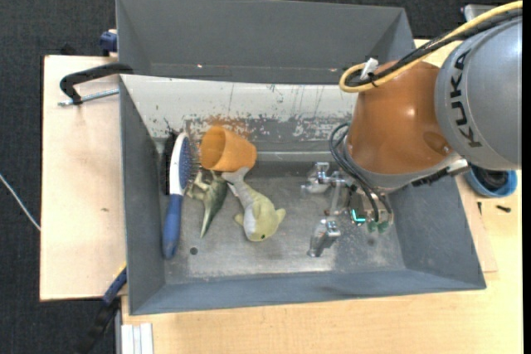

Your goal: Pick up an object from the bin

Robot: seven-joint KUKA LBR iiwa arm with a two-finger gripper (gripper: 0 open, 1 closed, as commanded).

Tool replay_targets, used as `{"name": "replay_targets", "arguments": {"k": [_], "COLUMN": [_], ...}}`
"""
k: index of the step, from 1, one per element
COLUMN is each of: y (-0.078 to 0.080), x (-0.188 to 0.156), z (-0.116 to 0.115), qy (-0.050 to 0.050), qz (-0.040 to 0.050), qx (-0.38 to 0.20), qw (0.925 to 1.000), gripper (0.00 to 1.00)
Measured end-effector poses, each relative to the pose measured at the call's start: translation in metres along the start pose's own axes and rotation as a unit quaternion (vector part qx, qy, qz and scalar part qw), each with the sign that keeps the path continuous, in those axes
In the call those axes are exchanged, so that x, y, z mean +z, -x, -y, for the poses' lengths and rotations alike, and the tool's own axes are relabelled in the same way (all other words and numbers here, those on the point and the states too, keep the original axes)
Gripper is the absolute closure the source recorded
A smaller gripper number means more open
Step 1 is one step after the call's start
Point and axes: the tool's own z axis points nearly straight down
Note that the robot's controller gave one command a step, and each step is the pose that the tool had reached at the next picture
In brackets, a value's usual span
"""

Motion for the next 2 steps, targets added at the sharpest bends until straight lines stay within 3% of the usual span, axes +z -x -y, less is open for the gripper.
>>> {"name": "replay_targets", "arguments": {"k": [1, 2], "y": [0.0319, 0.0321], "x": [0.0907, 0.0870], "z": [-0.0424, -0.0410], "qy": [0.001, 0.001], "qz": [0.0060, 0.0072], "qx": [0.004, 0.006], "qw": [1.0000, 1.0000], "gripper": [0.00, 1.00]}}
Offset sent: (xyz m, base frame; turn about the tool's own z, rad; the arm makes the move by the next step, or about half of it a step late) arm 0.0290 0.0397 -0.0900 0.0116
